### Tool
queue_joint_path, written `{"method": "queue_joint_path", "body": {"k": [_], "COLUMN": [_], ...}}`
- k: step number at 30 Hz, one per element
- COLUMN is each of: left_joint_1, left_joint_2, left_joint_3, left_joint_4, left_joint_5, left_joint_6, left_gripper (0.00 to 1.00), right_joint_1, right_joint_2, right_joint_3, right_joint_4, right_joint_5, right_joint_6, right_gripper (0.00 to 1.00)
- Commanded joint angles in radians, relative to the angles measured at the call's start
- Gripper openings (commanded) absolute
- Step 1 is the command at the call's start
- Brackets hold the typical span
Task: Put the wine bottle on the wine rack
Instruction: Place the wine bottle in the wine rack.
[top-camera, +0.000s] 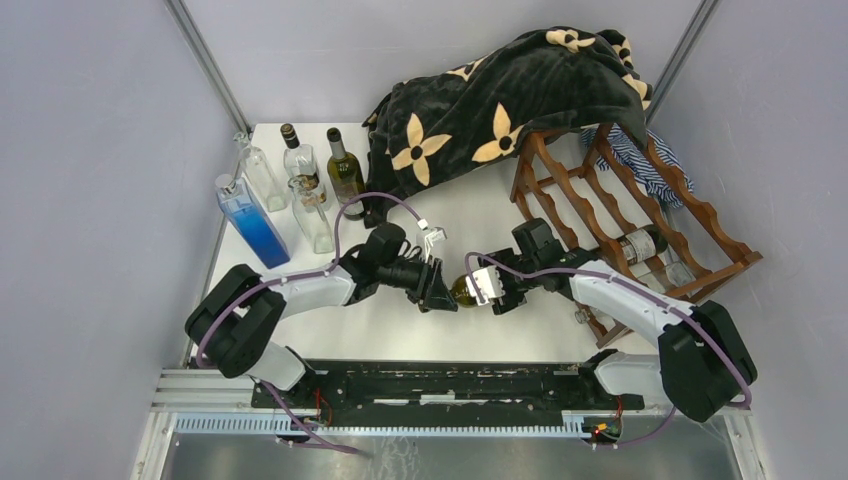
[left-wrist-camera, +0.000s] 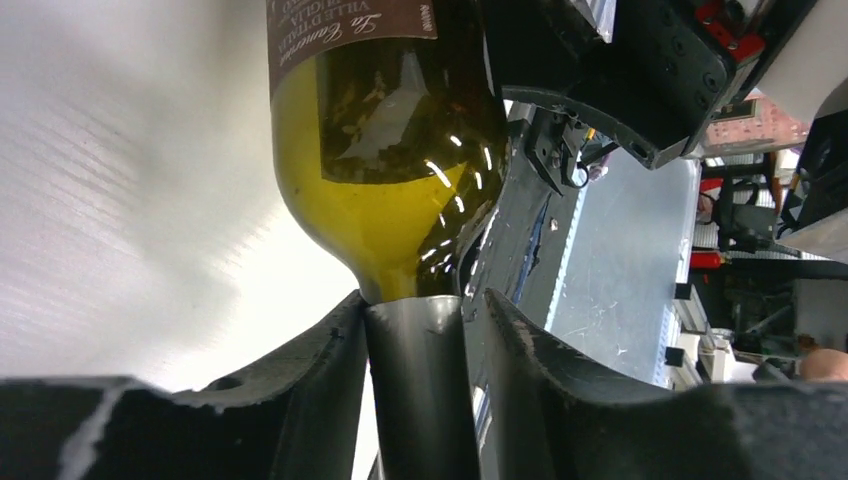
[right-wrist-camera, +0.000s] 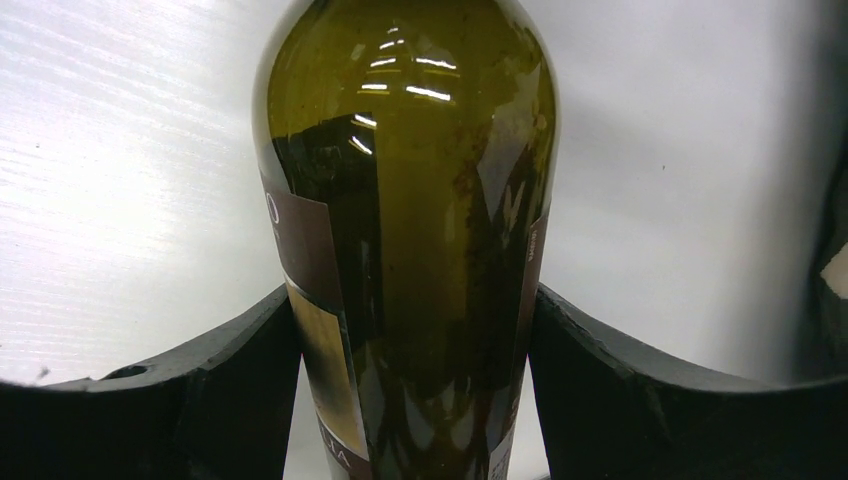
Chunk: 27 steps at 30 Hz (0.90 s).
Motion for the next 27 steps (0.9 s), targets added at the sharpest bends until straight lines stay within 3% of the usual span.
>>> {"method": "queue_joint_path", "body": {"k": [1, 5, 8, 9, 10, 12, 15, 17, 27], "left_joint_1": [0.004, 0.004, 0.005, 0.008, 0.012, 0.022, 0.039, 0.049, 0.054], "left_joint_2": [0.016, 0.052, 0.043, 0.035, 0.027, 0.007, -0.027, -0.044, -0.026], "left_joint_3": [0.05, 0.066, 0.048, 0.04, 0.032, 0.008, -0.035, -0.065, -0.13], "left_joint_4": [-0.034, -0.015, 0.041, 0.057, 0.072, 0.112, 0.194, 0.263, 0.498], "left_joint_5": [0.049, 0.103, 0.13, 0.133, 0.138, 0.144, 0.157, 0.158, 0.112], "left_joint_6": [0.041, 0.038, 0.016, 0.007, -0.002, -0.027, -0.074, -0.108, -0.247], "left_gripper": [0.4, 0.04, 0.02, 0.02, 0.02, 0.02, 0.02, 0.02, 0.02], "right_joint_1": [0.015, 0.027, 0.032, 0.033, 0.033, 0.034, 0.033, 0.032, 0.033], "right_joint_2": [-0.004, 0.001, 0.004, 0.005, 0.009, 0.016, 0.027, 0.028, 0.029], "right_joint_3": [0.066, 0.069, 0.083, 0.091, 0.102, 0.132, 0.191, 0.227, 0.478], "right_joint_4": [0.053, 0.045, 0.023, 0.013, 0.003, -0.04, -0.109, -0.155, -0.47], "right_joint_5": [-0.007, 0.008, 0.013, 0.017, 0.018, 0.016, -0.001, -0.019, -0.104], "right_joint_6": [-0.002, -0.005, -0.003, 0.005, 0.019, 0.035, 0.059, 0.064, -0.014], "right_gripper": [0.0, 0.0, 0.05, 0.11, 0.2, 0.49, 0.83, 0.98, 0.98]}}
